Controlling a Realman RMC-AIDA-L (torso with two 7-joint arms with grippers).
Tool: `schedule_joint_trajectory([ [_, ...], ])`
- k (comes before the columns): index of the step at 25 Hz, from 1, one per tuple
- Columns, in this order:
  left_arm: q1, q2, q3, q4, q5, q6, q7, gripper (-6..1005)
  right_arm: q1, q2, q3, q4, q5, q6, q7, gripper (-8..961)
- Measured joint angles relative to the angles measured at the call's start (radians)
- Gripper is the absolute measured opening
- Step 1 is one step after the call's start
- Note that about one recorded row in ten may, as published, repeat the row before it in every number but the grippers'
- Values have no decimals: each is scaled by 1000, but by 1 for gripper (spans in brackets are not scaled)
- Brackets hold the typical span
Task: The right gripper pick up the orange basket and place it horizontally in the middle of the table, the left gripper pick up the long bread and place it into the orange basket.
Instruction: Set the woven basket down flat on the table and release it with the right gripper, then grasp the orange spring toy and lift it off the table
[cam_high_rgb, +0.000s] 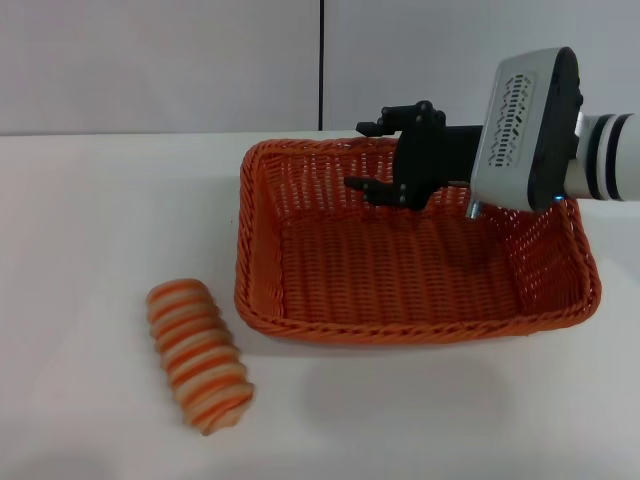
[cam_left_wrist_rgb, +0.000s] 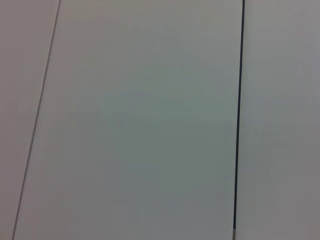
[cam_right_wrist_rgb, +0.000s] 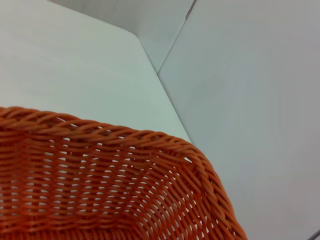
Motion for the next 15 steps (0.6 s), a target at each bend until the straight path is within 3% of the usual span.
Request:
schedule_joint_trajectory([
  [3, 1, 0, 0, -2, 0, 0, 0, 782, -8, -1, -2, 20, -17, -5, 17, 611],
  [6, 3, 0, 1, -4, 0, -1, 1, 781, -45, 0, -2, 88, -18, -4, 36, 611],
  [15, -18, 2, 47, 28, 0, 10, -4, 779, -278, 3, 5, 450, 41, 50, 171, 610],
])
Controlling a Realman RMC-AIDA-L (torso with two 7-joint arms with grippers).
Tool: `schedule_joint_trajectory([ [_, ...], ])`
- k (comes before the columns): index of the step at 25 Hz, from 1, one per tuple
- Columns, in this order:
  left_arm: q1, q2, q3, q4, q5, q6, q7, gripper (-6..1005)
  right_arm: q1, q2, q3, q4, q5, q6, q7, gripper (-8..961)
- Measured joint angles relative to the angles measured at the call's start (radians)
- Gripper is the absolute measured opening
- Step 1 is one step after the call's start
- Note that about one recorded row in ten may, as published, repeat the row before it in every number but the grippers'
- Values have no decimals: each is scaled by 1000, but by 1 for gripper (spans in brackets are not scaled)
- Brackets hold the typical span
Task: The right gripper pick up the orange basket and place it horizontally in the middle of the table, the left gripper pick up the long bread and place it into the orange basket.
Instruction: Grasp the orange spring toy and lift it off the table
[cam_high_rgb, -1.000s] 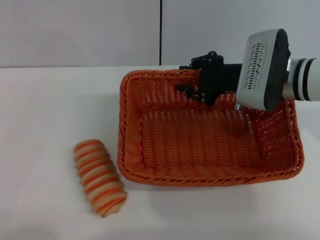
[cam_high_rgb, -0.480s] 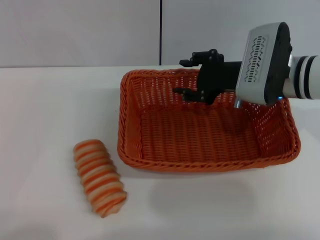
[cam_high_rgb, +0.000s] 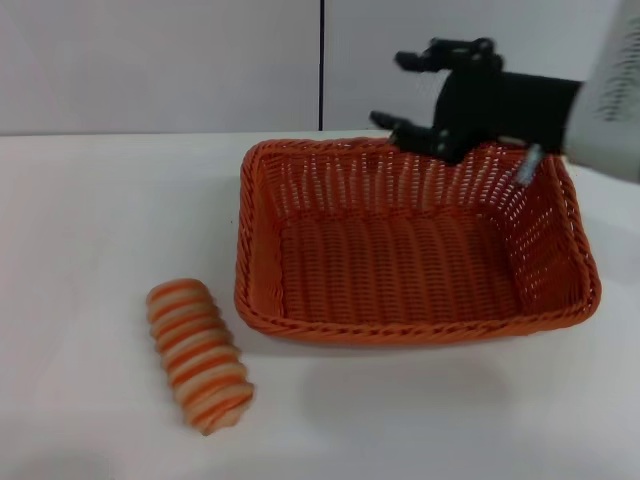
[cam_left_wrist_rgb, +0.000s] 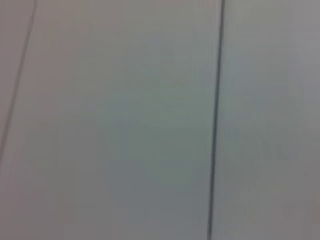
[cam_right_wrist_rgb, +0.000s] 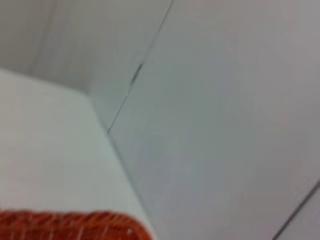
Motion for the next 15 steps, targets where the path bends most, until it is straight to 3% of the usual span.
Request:
schedule_joint_trajectory([
  [4, -15, 2, 95, 106, 1, 3, -82, 778, -98, 1, 47, 57, 127, 17, 1, 610],
  [7, -10, 7, 171, 261, 4, -14, -289, 777, -152, 3, 113, 57, 213, 59, 0, 611],
  [10, 7, 11, 179, 432, 42, -44, -528, 777, -198, 6, 202, 37, 296, 135, -1, 610],
  [15, 10, 21, 167, 734, 215, -89, -919, 775, -219, 8, 373, -84, 436, 306, -6, 610],
])
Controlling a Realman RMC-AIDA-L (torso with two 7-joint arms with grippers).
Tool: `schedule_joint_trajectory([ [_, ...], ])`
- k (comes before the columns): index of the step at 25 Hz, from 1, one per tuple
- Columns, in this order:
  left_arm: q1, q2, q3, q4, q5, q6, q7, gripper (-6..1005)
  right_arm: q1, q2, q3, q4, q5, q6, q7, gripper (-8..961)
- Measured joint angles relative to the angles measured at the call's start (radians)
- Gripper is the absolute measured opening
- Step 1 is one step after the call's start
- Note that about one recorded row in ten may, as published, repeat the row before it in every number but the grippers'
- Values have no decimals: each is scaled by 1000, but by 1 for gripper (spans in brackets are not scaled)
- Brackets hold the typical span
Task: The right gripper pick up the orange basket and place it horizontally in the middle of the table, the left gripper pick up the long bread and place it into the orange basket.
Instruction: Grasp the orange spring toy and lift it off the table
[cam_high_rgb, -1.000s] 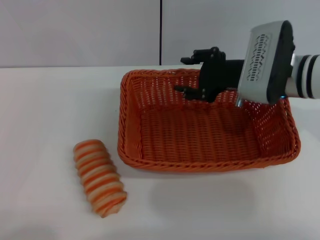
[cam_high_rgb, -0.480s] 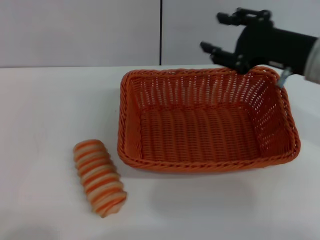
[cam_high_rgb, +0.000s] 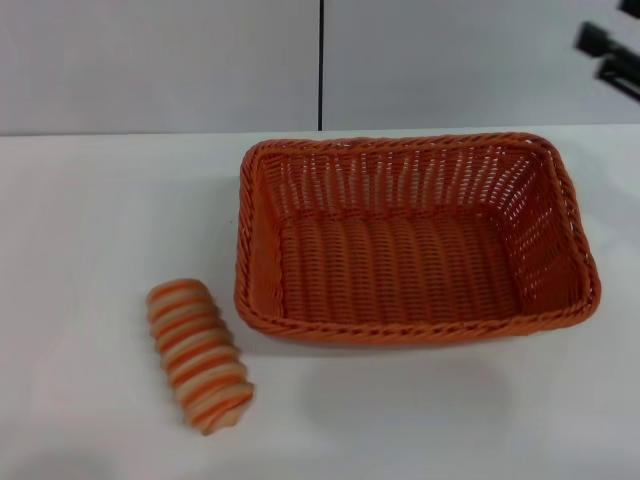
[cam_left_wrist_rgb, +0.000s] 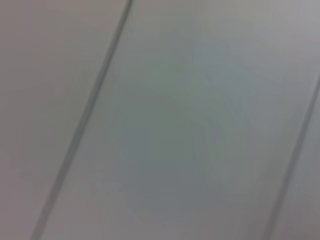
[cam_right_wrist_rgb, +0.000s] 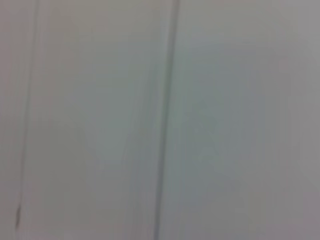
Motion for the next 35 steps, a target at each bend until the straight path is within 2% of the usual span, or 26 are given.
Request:
schedule_joint_trajectory([
  [2, -20, 6, -15, 126, 104, -1, -168, 775, 5, -3, 75, -74, 52, 76, -1, 611],
  [6, -71, 11, -31, 288, 266, 27, -383, 774, 10, -4, 235, -200, 99, 195, -33, 611],
  [9, -127, -5, -26, 420, 402, 68, -531, 773, 16, -4, 330, -288, 112, 265, -79, 610],
  [10, -175, -18, -13, 504, 506, 95, -617, 773, 21, -5, 386, -337, 114, 294, -93, 610],
  [11, -175, -18, -13, 504, 506, 95, -617, 773, 21, -5, 386, -337, 114, 294, -93, 610],
  [14, -251, -27, 62, 560, 621, 118, -730, 772, 23, -7, 445, -379, 111, 312, -103, 611],
  [15, -286, -29, 127, 556, 653, 105, -787, 772, 22, -8, 467, -388, 106, 316, -109, 611],
  [19, -312, -31, 190, 533, 666, 67, -816, 771, 19, -8, 473, -390, 104, 319, -111, 611],
  [20, -328, -31, 259, 499, 670, 15, -837, 771, 18, -8, 474, -391, 103, 320, -111, 611],
  [22, -328, -31, 259, 499, 670, 15, -837, 770, 16, -8, 474, -394, 103, 320, -113, 611],
  [23, -342, -29, 352, 452, 678, -65, -849, 770, 15, -9, 474, -398, 102, 321, -114, 611],
  [29, -340, -30, 427, 407, 693, -158, -811, 768, 15, -10, 482, -433, 101, 322, -121, 611],
  [35, -326, -30, 431, 377, 690, -210, -744, 767, 19, -11, 501, -463, 100, 326, -134, 611],
])
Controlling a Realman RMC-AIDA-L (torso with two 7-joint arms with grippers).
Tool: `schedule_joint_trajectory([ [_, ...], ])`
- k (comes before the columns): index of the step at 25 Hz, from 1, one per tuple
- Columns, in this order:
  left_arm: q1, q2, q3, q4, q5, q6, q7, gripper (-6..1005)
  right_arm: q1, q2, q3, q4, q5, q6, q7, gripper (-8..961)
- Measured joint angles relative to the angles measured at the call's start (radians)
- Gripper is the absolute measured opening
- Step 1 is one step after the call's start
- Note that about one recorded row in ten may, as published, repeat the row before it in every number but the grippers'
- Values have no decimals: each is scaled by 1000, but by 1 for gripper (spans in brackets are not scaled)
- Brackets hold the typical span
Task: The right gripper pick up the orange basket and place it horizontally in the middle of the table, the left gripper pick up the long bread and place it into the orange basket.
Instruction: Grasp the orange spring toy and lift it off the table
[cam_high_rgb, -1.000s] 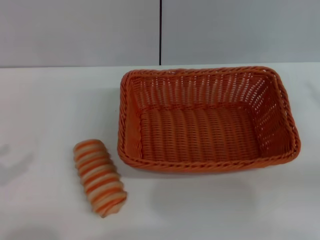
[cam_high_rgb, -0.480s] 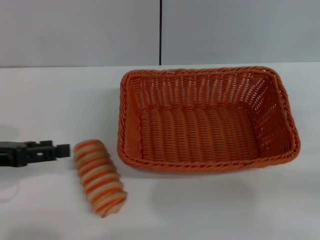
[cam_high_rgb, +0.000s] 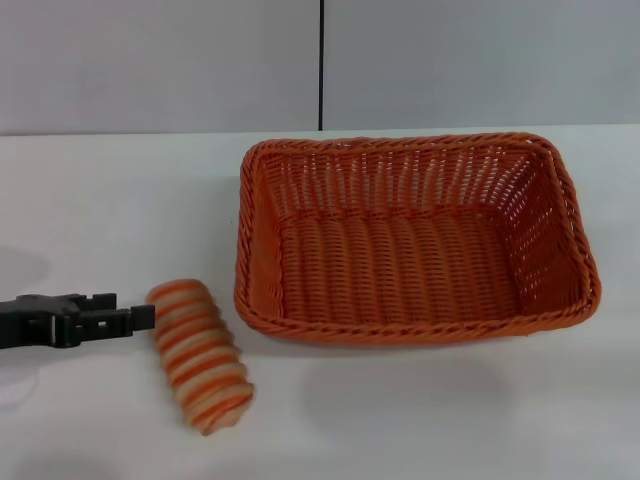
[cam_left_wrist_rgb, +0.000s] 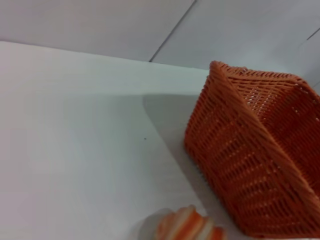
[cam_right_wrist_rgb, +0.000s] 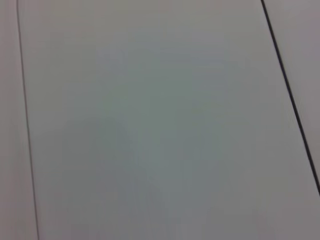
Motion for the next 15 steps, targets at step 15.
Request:
schedule_joint_trajectory([
  [15, -10, -2, 29, -194, -73, -101, 239, 763, -7, -2, 4, -33, 0, 30, -39, 610],
])
